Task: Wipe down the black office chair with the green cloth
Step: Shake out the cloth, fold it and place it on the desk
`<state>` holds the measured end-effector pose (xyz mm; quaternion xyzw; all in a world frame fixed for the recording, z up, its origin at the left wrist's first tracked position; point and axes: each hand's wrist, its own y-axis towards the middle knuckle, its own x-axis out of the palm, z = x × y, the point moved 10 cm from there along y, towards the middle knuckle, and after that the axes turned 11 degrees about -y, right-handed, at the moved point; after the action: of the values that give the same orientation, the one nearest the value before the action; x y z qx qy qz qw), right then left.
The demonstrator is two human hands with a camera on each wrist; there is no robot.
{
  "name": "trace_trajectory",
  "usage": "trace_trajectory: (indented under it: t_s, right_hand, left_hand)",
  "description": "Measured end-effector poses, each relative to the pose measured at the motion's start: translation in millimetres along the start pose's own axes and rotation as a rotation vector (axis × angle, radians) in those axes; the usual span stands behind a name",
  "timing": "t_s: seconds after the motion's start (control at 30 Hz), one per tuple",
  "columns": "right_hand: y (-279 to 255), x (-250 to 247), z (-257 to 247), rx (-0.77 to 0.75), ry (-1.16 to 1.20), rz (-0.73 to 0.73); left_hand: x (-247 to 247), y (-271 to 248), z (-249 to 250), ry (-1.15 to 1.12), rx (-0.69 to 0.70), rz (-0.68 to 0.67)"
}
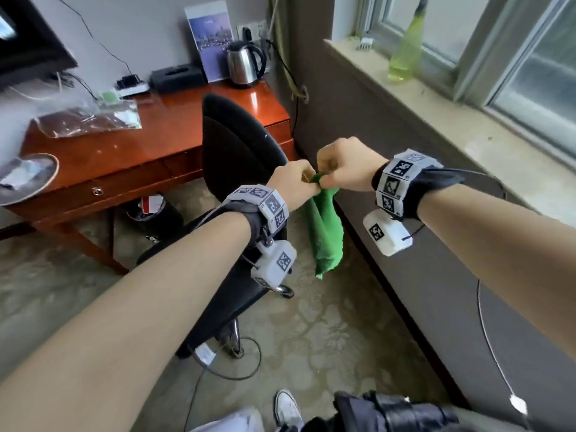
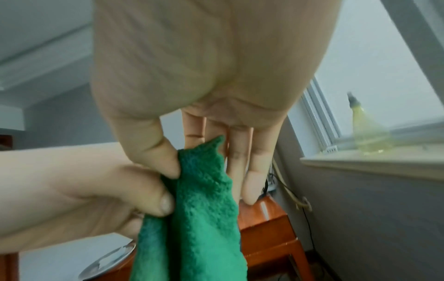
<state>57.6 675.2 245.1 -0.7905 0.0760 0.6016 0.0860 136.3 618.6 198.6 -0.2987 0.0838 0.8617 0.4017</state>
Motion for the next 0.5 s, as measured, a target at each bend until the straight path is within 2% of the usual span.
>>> trace_trajectory:
  t_s: [0.2, 0.5]
  right_hand:
    - [-9.5, -48.5, 35.1, 0.116, -0.007, 0.148]
    - [17.4, -102.5, 130.6, 0.199, 0.114, 0.250]
  left_hand:
    - [5.8, 32.9, 57.3, 0.205, 0.126, -0.022]
    - [30.6, 109.9, 73.0, 0.383, -0.018, 0.077]
